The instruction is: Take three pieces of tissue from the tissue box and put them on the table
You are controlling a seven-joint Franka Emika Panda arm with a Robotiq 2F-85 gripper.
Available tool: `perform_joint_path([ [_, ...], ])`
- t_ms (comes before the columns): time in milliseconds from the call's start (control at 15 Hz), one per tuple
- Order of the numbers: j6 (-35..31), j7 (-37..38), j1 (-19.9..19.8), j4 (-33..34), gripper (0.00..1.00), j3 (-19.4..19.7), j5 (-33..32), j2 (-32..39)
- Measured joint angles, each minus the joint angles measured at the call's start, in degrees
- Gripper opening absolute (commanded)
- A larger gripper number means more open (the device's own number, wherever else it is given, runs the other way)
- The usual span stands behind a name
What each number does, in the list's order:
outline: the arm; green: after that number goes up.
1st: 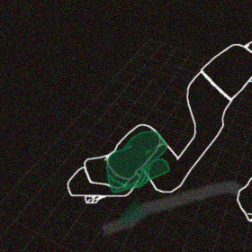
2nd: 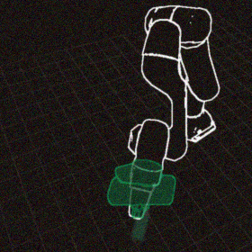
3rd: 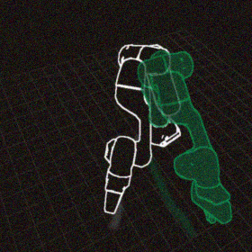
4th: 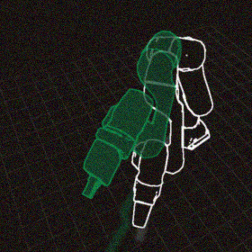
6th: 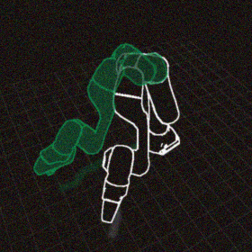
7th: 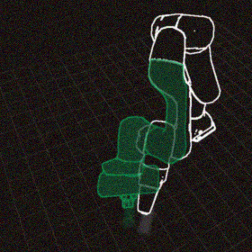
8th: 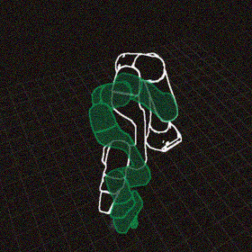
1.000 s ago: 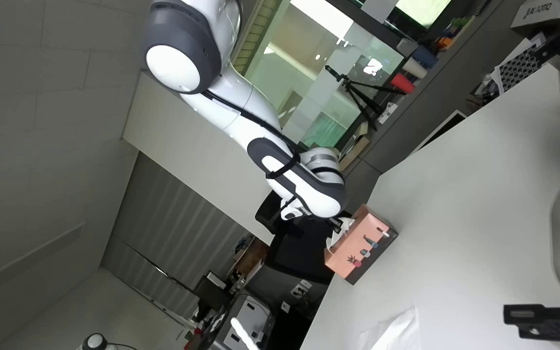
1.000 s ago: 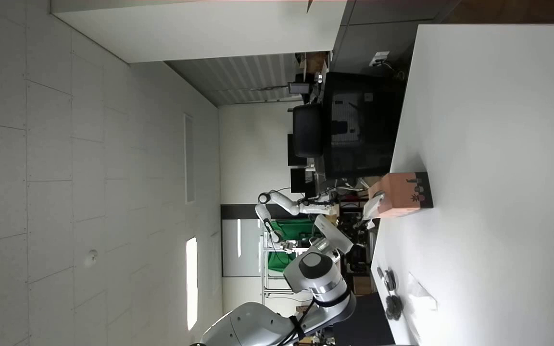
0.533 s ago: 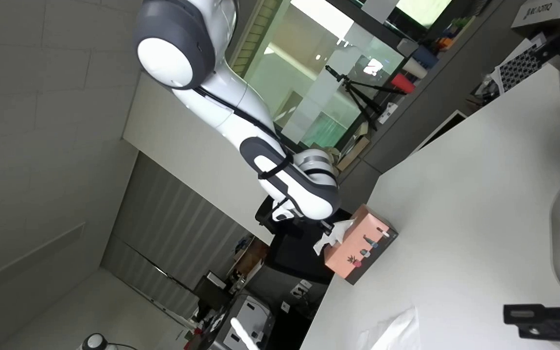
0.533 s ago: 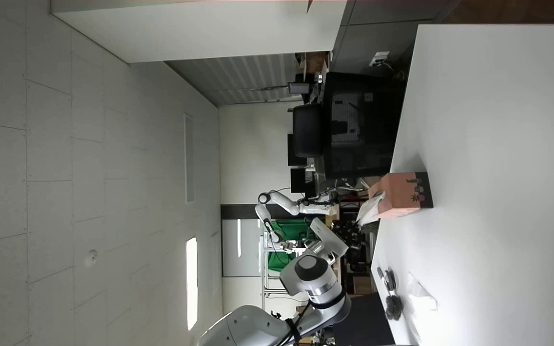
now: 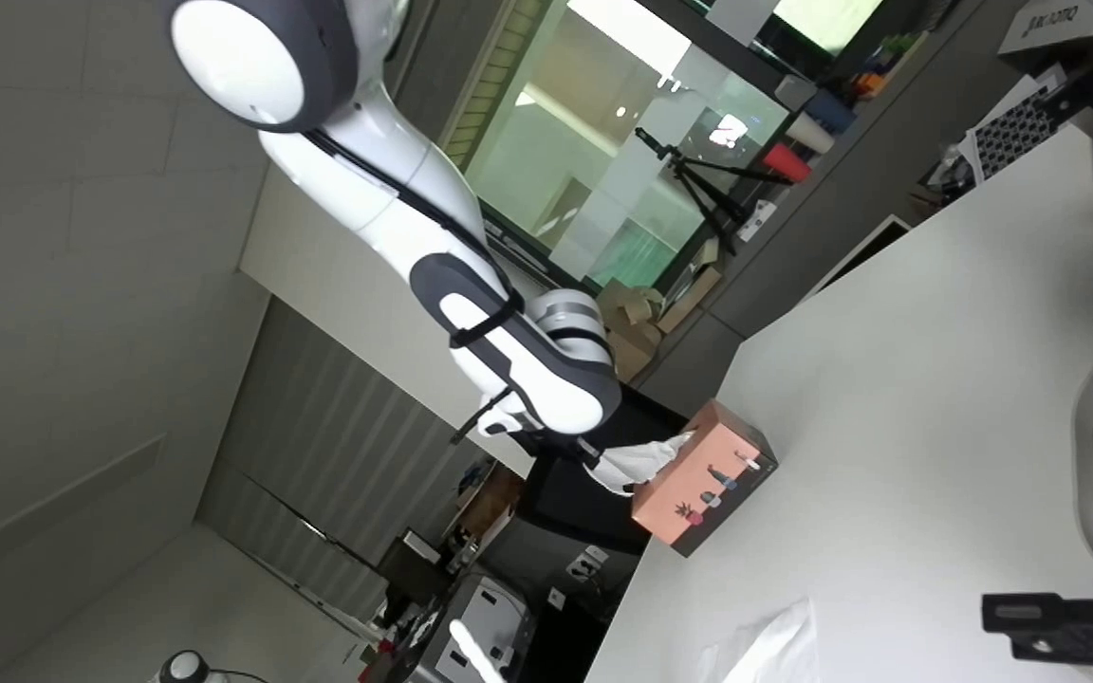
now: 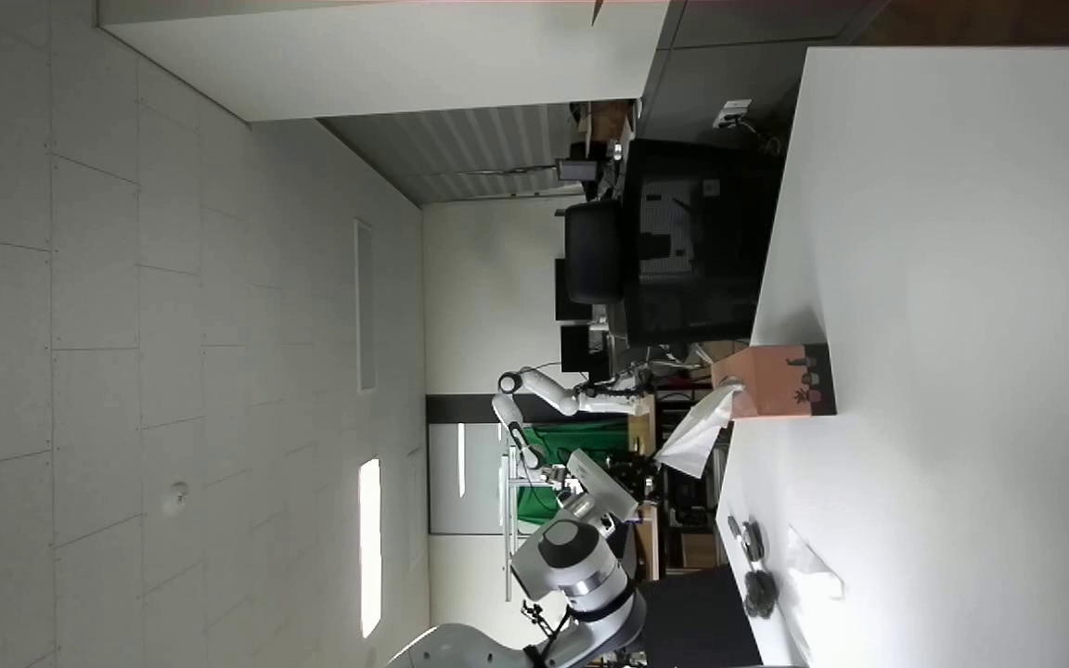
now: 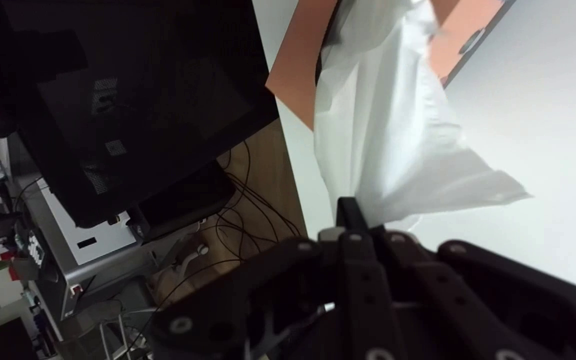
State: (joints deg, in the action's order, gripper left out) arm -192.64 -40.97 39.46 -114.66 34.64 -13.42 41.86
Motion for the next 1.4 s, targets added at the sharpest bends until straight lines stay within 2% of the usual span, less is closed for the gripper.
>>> perform_joint_path([
  [267, 0.5, 1.2, 8.0, -2.8, 0.0, 5.4, 0.3, -2.7],
  [400, 1.9, 1.7, 11.2, -4.1, 0.0, 6.9, 0.1, -4.3],
  [533, 5.4, 1.8, 12.4, -5.7, 0.0, 5.8, -1.1, -7.1],
  [667, 10.7, 1.8, 11.3, -7.6, 0.0, 1.7, -3.9, -11.7],
  [800, 17.2, 1.8, 6.7, -9.7, 0.0, -6.1, -6.6, -17.3],
  [867, 20.3, 0.3, 3.7, -10.8, 0.0, -10.7, -5.4, -19.9],
  [1133, 34.7, -13.7, -8.5, -12.8, 0.0, -27.2, 10.9, -26.9],
  [1267, 43.2, -17.4, -17.3, -11.9, 0.0, -35.7, 16.0, -28.4],
  [1400, 51.5, -21.3, -24.5, -10.0, 0.0, -40.6, 20.8, -28.6],
])
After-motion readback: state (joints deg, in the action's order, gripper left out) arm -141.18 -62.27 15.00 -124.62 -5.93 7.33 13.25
